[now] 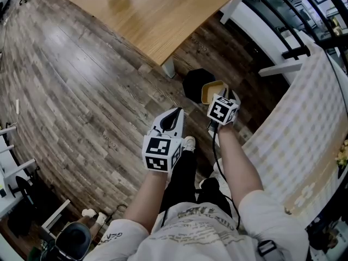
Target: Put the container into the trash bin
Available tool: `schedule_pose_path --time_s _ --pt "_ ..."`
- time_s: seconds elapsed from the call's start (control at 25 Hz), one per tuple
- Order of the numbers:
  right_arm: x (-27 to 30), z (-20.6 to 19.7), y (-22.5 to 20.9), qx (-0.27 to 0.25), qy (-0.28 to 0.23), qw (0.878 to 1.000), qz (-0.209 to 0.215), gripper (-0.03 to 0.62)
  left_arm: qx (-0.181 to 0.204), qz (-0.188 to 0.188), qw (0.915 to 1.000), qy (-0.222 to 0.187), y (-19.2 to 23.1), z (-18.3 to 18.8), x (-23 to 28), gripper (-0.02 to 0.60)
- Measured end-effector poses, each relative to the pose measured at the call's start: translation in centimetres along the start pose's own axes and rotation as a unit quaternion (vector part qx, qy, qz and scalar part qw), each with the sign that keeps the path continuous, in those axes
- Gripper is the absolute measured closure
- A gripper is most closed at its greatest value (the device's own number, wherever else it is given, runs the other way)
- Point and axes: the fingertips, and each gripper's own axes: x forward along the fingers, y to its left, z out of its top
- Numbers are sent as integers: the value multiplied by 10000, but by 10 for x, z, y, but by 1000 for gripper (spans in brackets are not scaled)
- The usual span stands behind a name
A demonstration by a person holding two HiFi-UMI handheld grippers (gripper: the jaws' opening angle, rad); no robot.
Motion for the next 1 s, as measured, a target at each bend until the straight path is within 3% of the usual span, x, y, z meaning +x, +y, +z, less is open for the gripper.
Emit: schedule_pose_path --time_s 0.16,0.36,0.52,1.0 --pt "0 -1 4 266 -101 9993 253 534 -25 20 10000 18 3 -4 -2 578" --pt "-13 -1 -5 525 -182 9978 366 587 -32 -25 10000 10 -3 -7 1 578" --pt "-34 6 -2 617 -342 9946 756 591 0 -108 9999 -31 -12 -3 3 578" --pt "-155 80 -30 534 -1390 9786 1418 592 423 -427 9975 -379 -82 59 -12 578"
